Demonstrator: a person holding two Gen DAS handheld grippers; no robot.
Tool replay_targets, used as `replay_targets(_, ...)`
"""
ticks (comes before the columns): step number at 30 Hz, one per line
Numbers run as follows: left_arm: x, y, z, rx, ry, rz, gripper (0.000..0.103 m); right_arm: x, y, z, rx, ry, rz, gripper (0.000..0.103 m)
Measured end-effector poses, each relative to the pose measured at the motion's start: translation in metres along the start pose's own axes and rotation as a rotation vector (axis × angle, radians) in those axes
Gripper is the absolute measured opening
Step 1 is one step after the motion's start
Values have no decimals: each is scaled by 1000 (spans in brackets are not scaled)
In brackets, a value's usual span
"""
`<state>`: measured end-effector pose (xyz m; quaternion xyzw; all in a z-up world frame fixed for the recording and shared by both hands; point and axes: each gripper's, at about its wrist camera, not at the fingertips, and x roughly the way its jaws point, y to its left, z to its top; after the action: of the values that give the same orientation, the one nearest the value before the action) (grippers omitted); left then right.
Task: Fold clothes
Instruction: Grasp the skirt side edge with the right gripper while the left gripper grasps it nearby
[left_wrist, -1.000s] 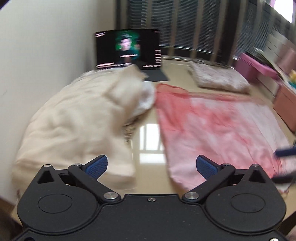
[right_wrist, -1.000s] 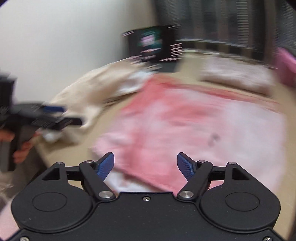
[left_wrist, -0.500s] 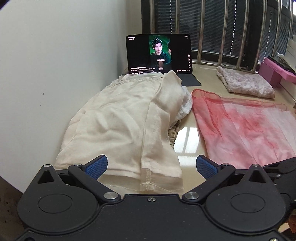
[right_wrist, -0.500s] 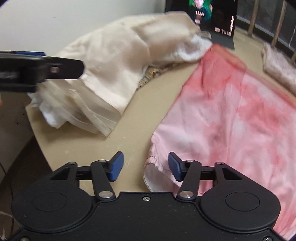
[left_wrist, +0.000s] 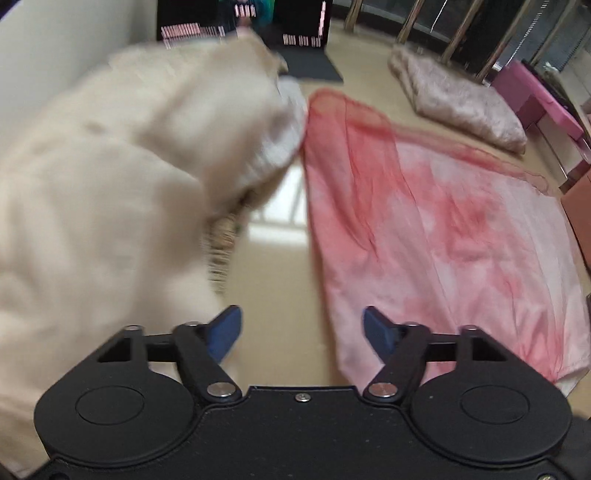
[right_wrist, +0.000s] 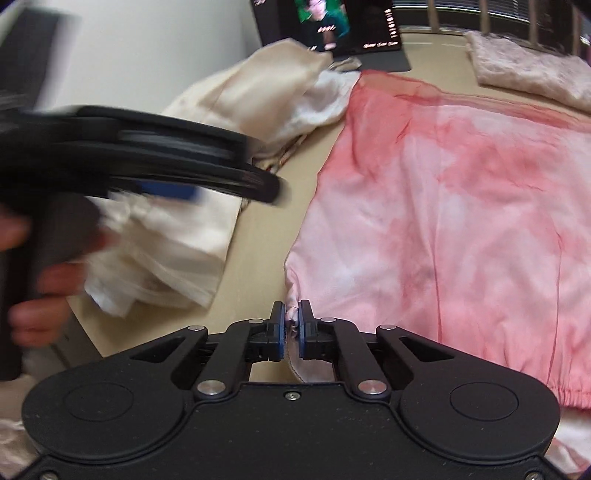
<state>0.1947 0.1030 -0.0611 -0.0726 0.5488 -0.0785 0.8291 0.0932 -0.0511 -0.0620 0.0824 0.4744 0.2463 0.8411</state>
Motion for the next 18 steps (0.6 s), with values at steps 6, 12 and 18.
replay_targets(6, 35, -12, 36, -54, -36, -8, 47, -20, -12, 1, 62, -83, 45, 6)
replay_targets(12, 55, -23, 66, -90, -73, 8, 16, -36, -29, -1, 144, -148, 89, 6)
replay_targets(18, 62, -11, 82, -239, -111, -61, 16, -39, -43, -3, 199, -148, 134, 6)
